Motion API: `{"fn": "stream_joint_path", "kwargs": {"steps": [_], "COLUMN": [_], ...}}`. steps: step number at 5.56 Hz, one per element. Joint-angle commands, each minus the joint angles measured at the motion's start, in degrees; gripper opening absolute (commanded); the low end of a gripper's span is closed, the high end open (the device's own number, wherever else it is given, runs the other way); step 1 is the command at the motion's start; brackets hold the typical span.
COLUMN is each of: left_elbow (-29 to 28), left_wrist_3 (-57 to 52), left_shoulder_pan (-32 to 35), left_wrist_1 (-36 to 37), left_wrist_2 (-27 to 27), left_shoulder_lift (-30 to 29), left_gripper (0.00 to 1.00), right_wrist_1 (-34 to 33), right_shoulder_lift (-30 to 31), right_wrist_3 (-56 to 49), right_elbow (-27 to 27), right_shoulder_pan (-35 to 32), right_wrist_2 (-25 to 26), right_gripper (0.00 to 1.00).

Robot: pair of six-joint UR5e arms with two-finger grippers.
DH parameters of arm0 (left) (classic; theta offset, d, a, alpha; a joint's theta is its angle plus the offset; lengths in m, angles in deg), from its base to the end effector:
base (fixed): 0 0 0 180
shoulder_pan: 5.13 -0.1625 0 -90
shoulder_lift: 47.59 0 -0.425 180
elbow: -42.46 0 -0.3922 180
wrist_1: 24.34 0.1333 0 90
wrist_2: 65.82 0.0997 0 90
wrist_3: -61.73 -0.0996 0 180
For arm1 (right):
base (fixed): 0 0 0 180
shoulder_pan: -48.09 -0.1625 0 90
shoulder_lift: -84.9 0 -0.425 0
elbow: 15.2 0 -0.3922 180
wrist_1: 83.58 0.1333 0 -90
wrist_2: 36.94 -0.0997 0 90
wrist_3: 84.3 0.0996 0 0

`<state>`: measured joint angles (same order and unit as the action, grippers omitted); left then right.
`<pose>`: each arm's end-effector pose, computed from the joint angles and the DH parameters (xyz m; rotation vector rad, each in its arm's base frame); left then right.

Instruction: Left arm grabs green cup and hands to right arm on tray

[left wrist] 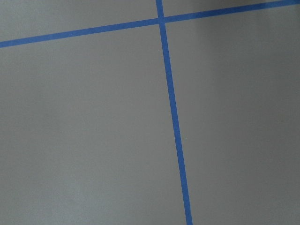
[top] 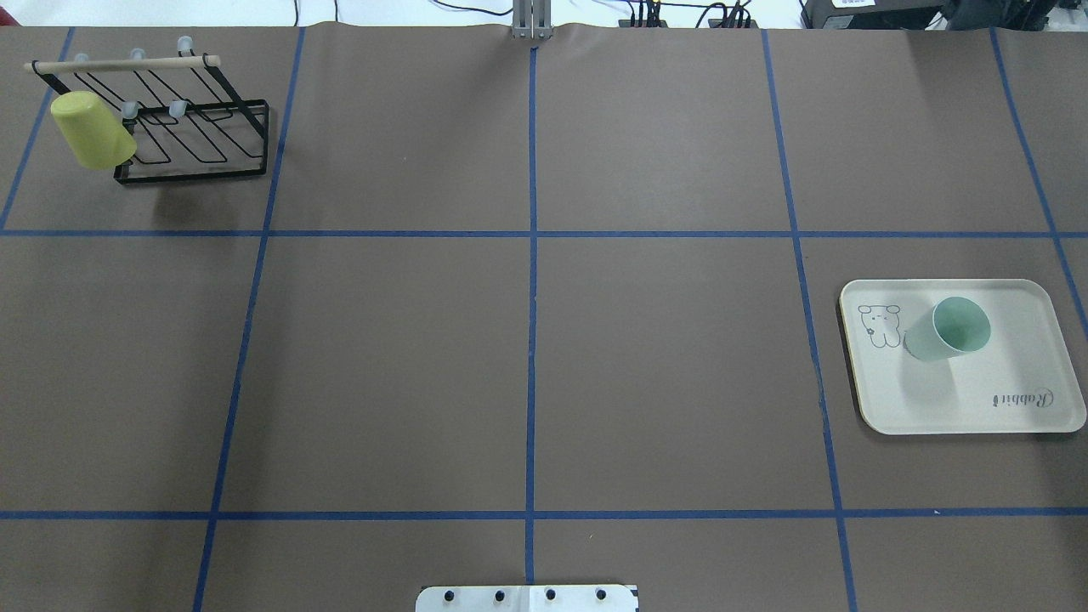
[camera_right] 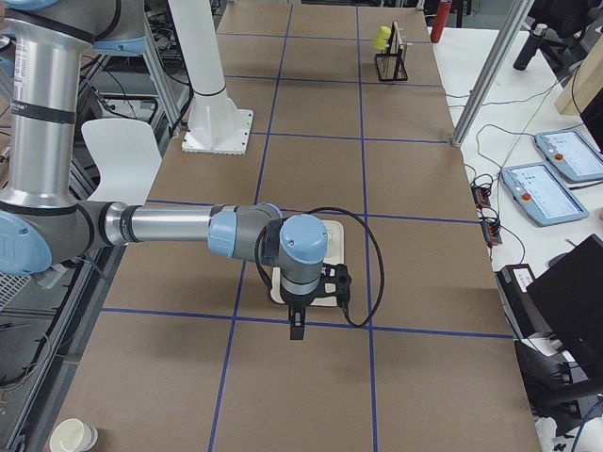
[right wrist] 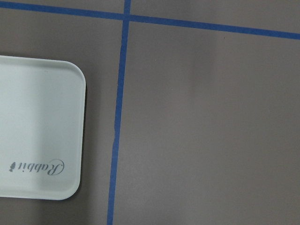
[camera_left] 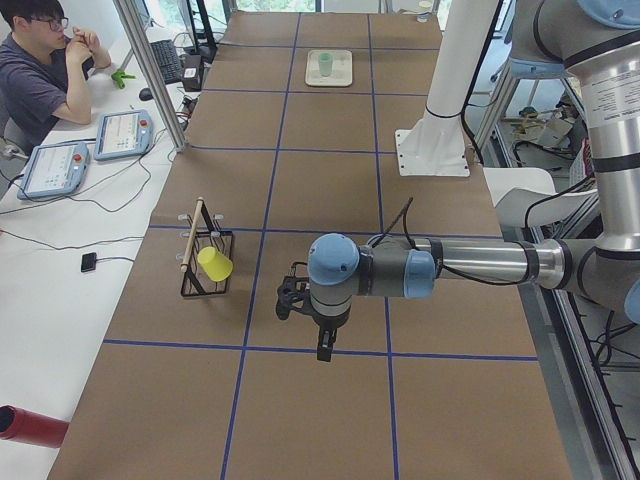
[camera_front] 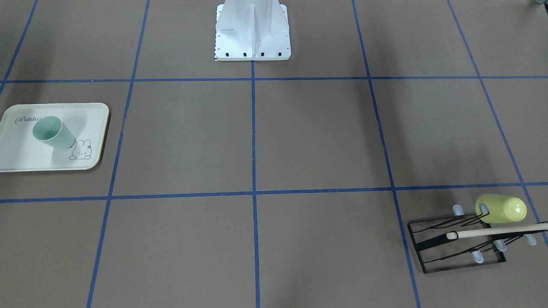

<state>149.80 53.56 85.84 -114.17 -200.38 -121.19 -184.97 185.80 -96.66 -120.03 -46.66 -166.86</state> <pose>-0.0697 -0.3717 0.6334 0.0747 0.7747 0.1245 0.1023 -0.3927 0.6416 -0.0200 -0.7067 -0.0819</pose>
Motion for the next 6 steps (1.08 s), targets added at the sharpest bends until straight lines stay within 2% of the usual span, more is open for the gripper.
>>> {"fn": "stream_joint_path", "kwargs": {"steps": [1, 6], "left_elbow": [0.06, 0.24], "left_wrist_3": [0.0, 0.0], "left_shoulder_pan": [0.0, 0.0], "left_wrist_1": [0.0, 0.0], "left_wrist_2": [0.09, 0.09], "left_shoulder_lift": [0.03, 0.03], "left_gripper": [1.0, 1.0], "right_wrist_1": [0.06, 0.06], "right_shoulder_lift": [-0.01, -0.01], "right_wrist_3": [0.31, 1.19], "right_elbow": [-0.2, -0.2], "right_shoulder_pan": [0.0, 0.08], "right_wrist_2": [0.02, -0.07], "right_gripper": [1.0, 1.0]}}
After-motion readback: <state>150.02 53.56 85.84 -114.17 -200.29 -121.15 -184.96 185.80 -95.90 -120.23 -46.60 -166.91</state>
